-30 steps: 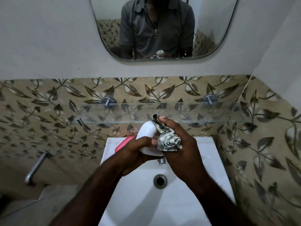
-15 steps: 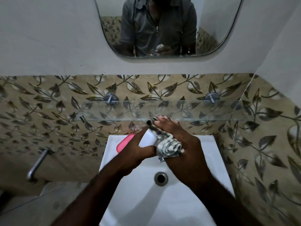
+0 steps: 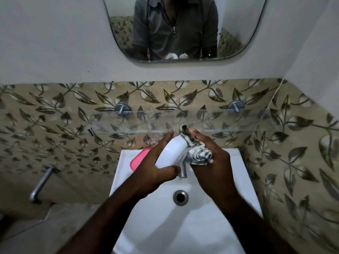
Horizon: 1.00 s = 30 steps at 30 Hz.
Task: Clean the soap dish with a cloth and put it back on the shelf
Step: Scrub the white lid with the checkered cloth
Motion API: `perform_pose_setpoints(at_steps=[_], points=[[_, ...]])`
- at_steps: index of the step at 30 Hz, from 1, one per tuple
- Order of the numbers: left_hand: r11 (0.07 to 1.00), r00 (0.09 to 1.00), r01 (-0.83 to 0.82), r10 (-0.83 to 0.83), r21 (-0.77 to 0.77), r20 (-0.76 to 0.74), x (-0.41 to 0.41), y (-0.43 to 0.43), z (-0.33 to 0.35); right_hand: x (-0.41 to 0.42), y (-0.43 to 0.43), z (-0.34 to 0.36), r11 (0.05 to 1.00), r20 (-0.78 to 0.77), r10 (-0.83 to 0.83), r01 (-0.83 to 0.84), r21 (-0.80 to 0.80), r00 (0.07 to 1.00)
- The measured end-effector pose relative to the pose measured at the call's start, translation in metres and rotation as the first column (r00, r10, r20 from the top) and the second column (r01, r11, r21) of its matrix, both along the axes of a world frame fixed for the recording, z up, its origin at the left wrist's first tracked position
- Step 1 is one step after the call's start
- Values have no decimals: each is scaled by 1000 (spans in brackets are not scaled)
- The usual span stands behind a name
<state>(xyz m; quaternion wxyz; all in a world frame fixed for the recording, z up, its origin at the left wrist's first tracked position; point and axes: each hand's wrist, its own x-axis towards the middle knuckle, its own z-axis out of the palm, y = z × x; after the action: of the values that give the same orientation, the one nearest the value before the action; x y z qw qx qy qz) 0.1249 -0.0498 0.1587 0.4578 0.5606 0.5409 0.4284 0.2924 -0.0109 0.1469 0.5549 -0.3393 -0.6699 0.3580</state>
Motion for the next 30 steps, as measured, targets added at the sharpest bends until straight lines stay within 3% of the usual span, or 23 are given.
perform_pose_setpoints(at_steps=[2,7,8,12,14,17,18,21,23,28,30], points=[[1000,1000,8,-7,-14,20,2,-1,-1,1,-1,3,998,4,-12,13,-62,1000],[1000,999,-6,7,-22,34,6,-1,0,-7,-24,15,943,186,7,-68,327,983],[1000,999,-22,22,-12,33,5,-2,1,-6,-19,11,946,163,19,-70,316,986],[1000,1000,12,-13,9,11,2,-3,1,1,2,4,998,-36,22,-24,-54,999],[999,999,38,-38,16,-21,3,0,2,-1,-5,9,1000,27,21,-22,21,999],[999,999,32,-32,27,-4,1,3,-2,-5,-16,13,958,169,106,-146,248,980],[999,1000,21,-21,28,-9,-1,3,-1,-4,-13,10,960,144,116,-148,239,983],[998,999,38,-37,46,-33,-4,-1,4,0,1,4,999,-53,43,-44,-18,998],[996,997,73,-72,45,-29,-5,0,7,2,0,5,997,-28,8,-10,-71,1000],[990,996,91,-89,109,-21,-4,14,20,-8,-21,25,942,164,-24,-33,334,986],[980,992,125,-122,157,-24,-1,19,24,-8,-11,24,948,94,-37,5,319,995]])
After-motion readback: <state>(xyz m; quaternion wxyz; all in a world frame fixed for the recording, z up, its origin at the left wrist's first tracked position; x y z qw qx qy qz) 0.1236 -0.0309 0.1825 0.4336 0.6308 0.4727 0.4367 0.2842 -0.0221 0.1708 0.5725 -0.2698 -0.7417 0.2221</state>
